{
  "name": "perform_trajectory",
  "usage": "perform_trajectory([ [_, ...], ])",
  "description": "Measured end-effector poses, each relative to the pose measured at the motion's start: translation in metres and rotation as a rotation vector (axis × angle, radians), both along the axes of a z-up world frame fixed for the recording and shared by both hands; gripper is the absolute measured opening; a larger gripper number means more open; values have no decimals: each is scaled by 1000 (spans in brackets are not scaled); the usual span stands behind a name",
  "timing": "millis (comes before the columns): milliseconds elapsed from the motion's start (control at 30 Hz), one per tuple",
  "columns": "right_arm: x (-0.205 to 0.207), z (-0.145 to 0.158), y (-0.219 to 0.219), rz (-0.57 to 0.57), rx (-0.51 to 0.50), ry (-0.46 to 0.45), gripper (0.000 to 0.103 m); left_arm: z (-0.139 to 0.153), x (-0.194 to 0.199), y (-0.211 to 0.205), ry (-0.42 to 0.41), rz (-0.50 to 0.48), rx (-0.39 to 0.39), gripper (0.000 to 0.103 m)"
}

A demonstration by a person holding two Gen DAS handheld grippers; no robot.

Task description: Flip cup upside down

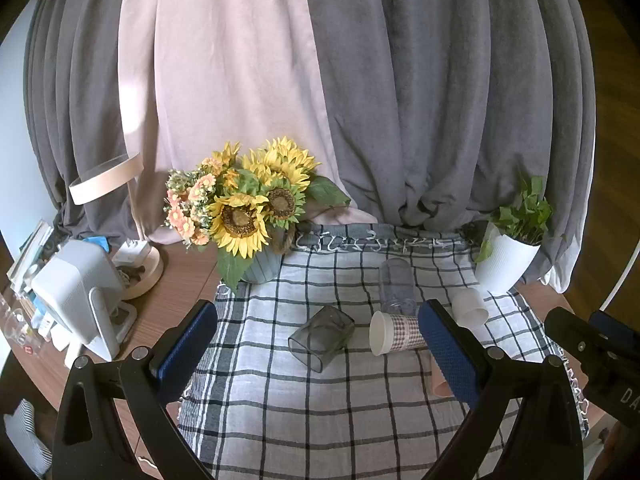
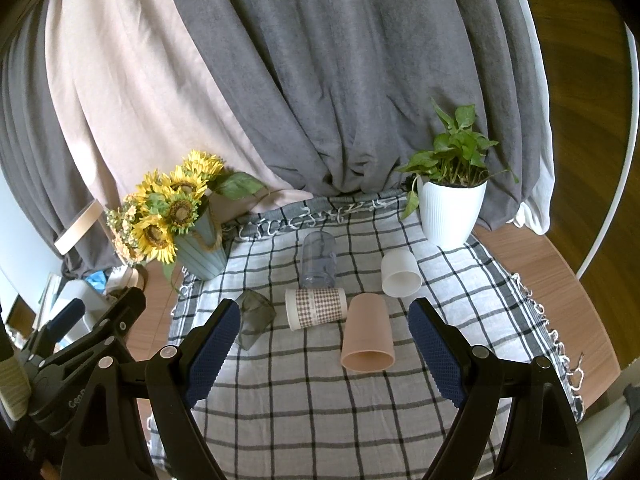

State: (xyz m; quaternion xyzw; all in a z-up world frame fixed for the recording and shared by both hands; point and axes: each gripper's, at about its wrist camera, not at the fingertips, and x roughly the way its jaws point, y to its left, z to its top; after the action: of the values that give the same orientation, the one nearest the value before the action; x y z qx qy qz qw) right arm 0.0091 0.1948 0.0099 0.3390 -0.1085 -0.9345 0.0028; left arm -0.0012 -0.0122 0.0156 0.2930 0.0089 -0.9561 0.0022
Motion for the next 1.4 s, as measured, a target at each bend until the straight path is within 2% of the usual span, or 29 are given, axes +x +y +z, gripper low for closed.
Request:
perform_trajectory([
  [1167, -6, 0, -1, -9, 8, 5, 86, -1, -4, 0, 4, 3, -2, 102],
  [1400, -14, -4, -1, -4, 12, -11, 87, -11, -16, 1, -32, 17, -12, 102],
])
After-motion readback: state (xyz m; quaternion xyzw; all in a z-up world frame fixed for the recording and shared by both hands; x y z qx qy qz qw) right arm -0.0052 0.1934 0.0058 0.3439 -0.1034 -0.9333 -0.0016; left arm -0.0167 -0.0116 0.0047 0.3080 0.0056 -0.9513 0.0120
